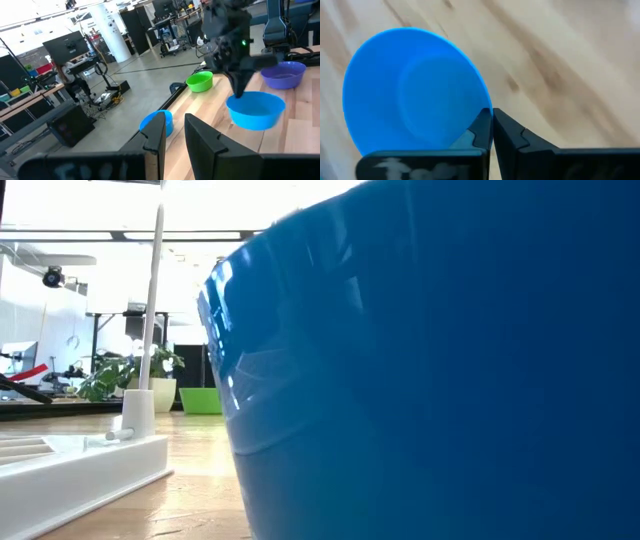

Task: Pick & Place Mini bowls
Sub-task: Put the middle light blue bowl on the shelf

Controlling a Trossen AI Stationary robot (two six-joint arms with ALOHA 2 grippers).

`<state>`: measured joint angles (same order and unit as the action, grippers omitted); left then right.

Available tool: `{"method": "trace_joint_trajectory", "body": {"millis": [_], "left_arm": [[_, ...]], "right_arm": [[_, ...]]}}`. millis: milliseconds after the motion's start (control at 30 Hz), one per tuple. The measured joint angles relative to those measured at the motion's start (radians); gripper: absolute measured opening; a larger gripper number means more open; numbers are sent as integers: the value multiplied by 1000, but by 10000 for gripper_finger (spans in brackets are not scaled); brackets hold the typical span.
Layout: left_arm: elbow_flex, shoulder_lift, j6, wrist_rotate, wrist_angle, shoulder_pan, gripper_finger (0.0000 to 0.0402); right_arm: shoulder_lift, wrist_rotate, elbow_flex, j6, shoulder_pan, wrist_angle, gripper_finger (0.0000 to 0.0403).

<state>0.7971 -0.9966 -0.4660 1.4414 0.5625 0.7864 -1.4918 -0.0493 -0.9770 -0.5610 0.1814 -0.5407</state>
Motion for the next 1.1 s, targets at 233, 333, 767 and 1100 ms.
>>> {"method": "trace_joint_trajectory", "body": {"millis": [233, 333, 767, 1100], "left_arm": [[0, 0, 0, 0, -1, 0, 67], [0, 0, 0, 0, -1, 0, 67], [0, 0, -1, -1, -1, 0, 67], [0, 0, -1, -4, -1, 0, 67]], "right_arm": [[-11, 1, -124, 61, 0, -1, 8], [-52, 0, -176, 92, 0, -3, 8], [-364, -68, -468, 276, 0, -98, 8], [-536, -118, -572, 331, 0, -118, 8]]}}
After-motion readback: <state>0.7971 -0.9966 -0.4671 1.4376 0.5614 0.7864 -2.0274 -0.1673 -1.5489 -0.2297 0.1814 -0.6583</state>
